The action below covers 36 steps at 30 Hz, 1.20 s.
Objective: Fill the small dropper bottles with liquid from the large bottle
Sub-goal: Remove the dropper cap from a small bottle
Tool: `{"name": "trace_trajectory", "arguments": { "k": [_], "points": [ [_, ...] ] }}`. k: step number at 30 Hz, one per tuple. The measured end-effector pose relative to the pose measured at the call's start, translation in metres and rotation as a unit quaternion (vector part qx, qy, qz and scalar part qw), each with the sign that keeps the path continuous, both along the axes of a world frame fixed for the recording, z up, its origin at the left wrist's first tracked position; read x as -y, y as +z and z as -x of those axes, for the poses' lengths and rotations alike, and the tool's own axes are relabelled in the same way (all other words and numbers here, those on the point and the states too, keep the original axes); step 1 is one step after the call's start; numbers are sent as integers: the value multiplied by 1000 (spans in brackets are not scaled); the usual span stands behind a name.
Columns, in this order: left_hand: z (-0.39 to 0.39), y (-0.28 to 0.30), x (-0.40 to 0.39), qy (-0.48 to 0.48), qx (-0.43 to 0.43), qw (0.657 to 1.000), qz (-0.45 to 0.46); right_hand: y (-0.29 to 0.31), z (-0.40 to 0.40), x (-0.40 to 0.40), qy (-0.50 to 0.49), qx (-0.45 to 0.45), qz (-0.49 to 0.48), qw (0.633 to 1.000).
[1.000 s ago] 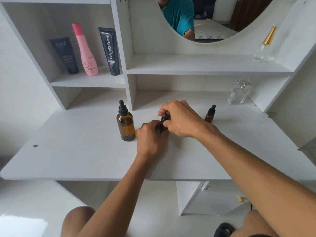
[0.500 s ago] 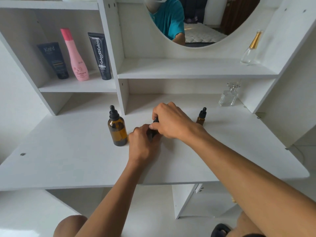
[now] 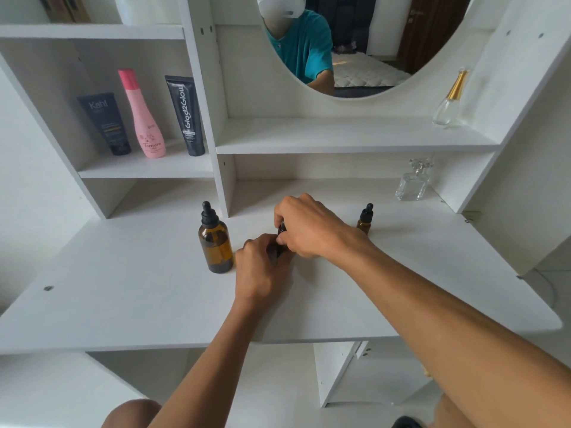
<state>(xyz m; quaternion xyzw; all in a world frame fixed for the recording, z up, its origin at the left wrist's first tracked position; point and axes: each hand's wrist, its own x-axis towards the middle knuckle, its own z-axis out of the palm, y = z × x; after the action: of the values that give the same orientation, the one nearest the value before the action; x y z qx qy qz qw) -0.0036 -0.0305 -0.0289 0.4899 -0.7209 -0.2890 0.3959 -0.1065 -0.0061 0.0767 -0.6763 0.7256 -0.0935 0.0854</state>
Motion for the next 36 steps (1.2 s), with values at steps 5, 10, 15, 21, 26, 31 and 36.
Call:
{"name": "trace_trajectory", "arguments": {
  "k": [5, 10, 15, 21, 26, 31, 36],
  "points": [
    [1, -3, 2, 9, 4, 1000, -7, 8, 7, -2, 7, 57, 34, 998],
    [0, -5, 4, 21, 12, 1000, 4, 16, 25, -15, -27, 140, 122, 982],
    [2, -5, 2, 43, 10, 999, 3, -22, 42, -33, -93, 176, 201, 959],
    [3, -4, 1, 53, 13, 999, -2, -87, 45, -44, -146, 238, 222, 934],
    [3, -1, -1, 53, 12, 998, -11, -101, 40, -37, -175, 233, 233, 928],
    [3, 1, -4, 56, 4, 998, -18, -105, 39, -29, -190, 220, 228, 929],
    [3, 1, -4, 60, 6, 998, -25, -109, 39, -28, -194, 214, 230, 929]
  ]
}}
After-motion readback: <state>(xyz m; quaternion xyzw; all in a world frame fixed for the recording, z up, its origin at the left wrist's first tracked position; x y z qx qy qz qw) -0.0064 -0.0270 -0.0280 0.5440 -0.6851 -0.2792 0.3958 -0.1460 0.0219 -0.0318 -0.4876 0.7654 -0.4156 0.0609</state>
